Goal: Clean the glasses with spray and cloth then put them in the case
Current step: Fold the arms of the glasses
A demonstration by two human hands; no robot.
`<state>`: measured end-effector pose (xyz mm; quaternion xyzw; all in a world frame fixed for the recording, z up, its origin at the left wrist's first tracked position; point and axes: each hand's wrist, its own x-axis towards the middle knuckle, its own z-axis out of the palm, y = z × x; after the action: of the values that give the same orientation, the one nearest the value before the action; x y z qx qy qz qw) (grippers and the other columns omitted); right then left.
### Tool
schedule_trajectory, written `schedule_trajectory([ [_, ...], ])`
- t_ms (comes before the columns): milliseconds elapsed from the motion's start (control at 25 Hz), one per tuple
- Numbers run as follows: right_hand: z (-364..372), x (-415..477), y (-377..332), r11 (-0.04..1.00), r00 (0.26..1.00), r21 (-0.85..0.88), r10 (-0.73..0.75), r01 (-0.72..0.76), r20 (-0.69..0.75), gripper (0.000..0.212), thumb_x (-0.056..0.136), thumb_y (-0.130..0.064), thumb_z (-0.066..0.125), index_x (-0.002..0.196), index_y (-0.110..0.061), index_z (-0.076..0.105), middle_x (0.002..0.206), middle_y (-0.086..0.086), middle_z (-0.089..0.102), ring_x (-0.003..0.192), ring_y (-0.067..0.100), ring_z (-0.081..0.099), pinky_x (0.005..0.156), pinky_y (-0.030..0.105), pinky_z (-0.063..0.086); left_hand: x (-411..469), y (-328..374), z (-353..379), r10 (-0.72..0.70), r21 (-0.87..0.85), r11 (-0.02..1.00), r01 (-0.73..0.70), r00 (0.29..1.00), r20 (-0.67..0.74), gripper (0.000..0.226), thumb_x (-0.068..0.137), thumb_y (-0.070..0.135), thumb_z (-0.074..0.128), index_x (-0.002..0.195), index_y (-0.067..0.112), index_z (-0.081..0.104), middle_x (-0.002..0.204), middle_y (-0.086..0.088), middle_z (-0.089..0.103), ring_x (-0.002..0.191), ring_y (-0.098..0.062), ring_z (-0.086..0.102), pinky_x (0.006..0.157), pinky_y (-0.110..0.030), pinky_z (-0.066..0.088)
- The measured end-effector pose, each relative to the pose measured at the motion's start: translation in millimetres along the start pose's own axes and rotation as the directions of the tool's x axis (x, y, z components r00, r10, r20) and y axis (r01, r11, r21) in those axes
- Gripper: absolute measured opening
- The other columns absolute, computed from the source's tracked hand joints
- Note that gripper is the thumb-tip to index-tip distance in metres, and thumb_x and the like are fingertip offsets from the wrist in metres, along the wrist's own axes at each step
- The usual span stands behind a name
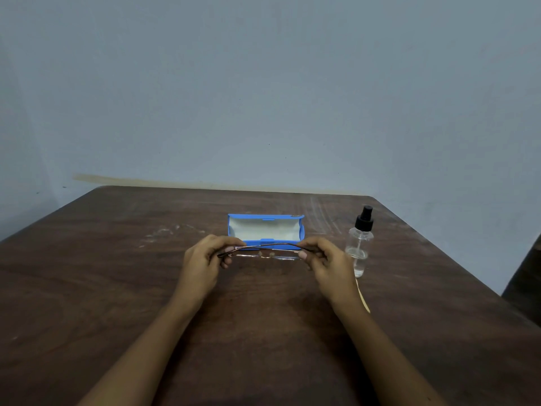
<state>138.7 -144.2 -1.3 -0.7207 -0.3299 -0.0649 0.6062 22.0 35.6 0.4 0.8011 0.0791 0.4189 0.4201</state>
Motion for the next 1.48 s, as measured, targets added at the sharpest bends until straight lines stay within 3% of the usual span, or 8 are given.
schedule_trajectory([
  [200,-3.3,-0.5,-5.0,0.991,0.998,0.127,0.043,-0.048,0.038,0.041,0.084,0.003,0.058,0.092,-0.037,0.059,0.094,0.019,0.062,0.077,0.016,0.057,0.060,0.018,0.048,0.6,-2.3,1.4,-0.124,-0.146,0.980,0.133,0.990,0.067,0.028,0.085,-0.003,0.053,0.074,0.020,0.062,0.062,0.016,0.063,0.050,-0.004,0.053,0.051,-0.012,0.044],
  [360,-5.3,-4.3,-11.1,0.977,0.995,0.197,0.067,-0.081,0.079,0.035,0.088,0.000,0.053,0.092,-0.033,0.065,0.083,0.001,0.059,0.066,0.000,0.052,0.060,0.015,0.047,0.5,-2.2,0.5,-0.189,-0.199,0.957,0.211,0.974,0.126,0.022,0.085,-0.003,0.053,0.077,0.015,0.063,0.053,0.007,0.060,0.049,-0.002,0.053,0.052,-0.010,0.044],
  [600,-4.2,-4.5,-15.9,0.920,0.989,0.364,0.123,-0.147,0.087,0.020,0.092,-0.018,0.050,0.098,-0.026,0.067,0.075,-0.002,0.059,0.069,0.008,0.055,0.058,0.020,0.047,2.2,1.6,1.1,-0.317,-0.364,0.872,0.328,0.944,0.091,0.019,0.085,-0.006,0.051,0.079,0.008,0.063,0.044,0.006,0.061,0.042,0.000,0.053,0.046,-0.009,0.044],
  [840,-4.8,-3.9,-13.4,0.901,0.983,0.392,0.158,-0.184,0.098,0.021,0.093,-0.013,0.049,0.087,-0.020,0.067,0.069,-0.001,0.058,0.062,0.006,0.054,0.054,0.017,0.044,1.3,1.7,-1.1,-0.348,-0.425,0.825,0.372,0.928,0.135,0.020,0.084,-0.004,0.053,0.076,0.010,0.066,0.050,0.007,0.065,0.046,0.000,0.056,0.048,-0.010,0.046],
  [1040,-5.7,-4.7,-9.0,0.804,0.953,0.513,0.261,-0.302,0.154,0.018,0.092,-0.008,0.047,0.089,-0.010,0.065,0.071,0.008,0.055,0.054,0.004,0.057,0.053,0.015,0.049,1.7,1.9,-2.9,-0.366,-0.523,0.747,0.412,0.910,0.194,0.016,0.084,-0.005,0.052,0.083,0.007,0.062,0.055,0.005,0.067,0.047,-0.003,0.059,0.048,-0.012,0.049],
  [1280,-7.3,-2.8,-6.3,0.686,0.910,0.601,0.352,-0.410,0.219,0.013,0.086,-0.004,0.055,0.093,-0.006,0.066,0.076,0.007,0.061,0.061,0.009,0.060,0.057,0.016,0.052,2.1,0.6,-3.9,-0.417,-0.532,0.708,0.465,0.883,0.216,0.018,0.088,0.000,0.048,0.080,0.009,0.062,0.052,0.004,0.066,0.049,-0.003,0.061,0.050,-0.012,0.051],
  [1480,-7.5,-1.8,-6.3,0.631,0.898,0.644,0.368,-0.432,0.241,0.023,0.080,0.010,0.056,0.093,-0.007,0.065,0.075,0.002,0.073,0.067,0.008,0.066,0.058,0.016,0.053,2.9,2.7,-3.7,-0.437,-0.559,0.672,0.485,0.870,0.229,0.019,0.088,0.005,0.050,0.076,0.005,0.064,0.054,0.001,0.067,0.052,-0.004,0.063,0.054,-0.011,0.052],
])
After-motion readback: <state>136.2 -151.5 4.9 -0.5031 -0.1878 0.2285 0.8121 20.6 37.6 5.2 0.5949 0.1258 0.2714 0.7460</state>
